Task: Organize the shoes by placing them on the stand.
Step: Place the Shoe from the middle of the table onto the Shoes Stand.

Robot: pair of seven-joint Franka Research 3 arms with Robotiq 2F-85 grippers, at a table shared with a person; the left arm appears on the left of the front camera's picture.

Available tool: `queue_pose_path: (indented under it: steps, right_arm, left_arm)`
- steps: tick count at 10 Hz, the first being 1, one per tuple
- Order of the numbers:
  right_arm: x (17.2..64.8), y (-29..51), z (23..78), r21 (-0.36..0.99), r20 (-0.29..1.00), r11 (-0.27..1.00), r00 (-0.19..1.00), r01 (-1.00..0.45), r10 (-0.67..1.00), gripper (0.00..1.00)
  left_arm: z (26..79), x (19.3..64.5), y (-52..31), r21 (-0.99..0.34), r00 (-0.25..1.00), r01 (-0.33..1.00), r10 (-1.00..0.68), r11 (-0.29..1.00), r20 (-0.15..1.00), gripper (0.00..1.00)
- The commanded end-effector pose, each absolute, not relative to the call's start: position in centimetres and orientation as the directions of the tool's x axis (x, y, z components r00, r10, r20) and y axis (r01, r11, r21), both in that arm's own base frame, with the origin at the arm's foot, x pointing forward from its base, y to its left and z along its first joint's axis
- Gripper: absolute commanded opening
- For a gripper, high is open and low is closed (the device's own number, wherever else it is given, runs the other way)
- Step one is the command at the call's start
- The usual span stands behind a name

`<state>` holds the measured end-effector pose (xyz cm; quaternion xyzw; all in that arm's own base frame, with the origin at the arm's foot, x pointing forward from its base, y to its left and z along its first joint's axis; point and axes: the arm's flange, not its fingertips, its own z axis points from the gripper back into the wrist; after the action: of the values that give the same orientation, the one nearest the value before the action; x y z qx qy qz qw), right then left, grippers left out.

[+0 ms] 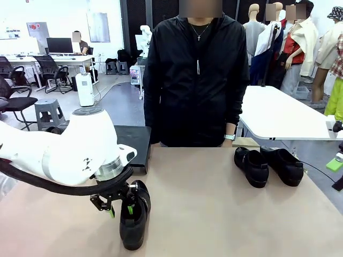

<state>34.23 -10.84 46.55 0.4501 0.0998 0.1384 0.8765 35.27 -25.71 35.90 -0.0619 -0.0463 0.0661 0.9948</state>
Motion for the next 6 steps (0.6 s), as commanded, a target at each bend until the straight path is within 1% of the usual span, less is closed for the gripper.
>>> queue_pose_path:
  steps: [1, 6]
  right_arm:
    - [34.15, -10.69, 46.95, 0.825, -0.060, 0.550, 0.948, -0.130, 0.314, 1.00]
    - [34.15, -10.69, 46.95, 0.825, -0.060, 0.550, 0.948, -0.130, 0.314, 1.00]
  left_arm:
    - [35.38, 35.36, -25.51, -0.111, 0.984, -0.127, 0.140, 0.986, 0.112, 0.00]
    - [35.49, 35.45, -25.27, -0.108, 0.987, -0.102, 0.114, 0.989, 0.114, 0.00]
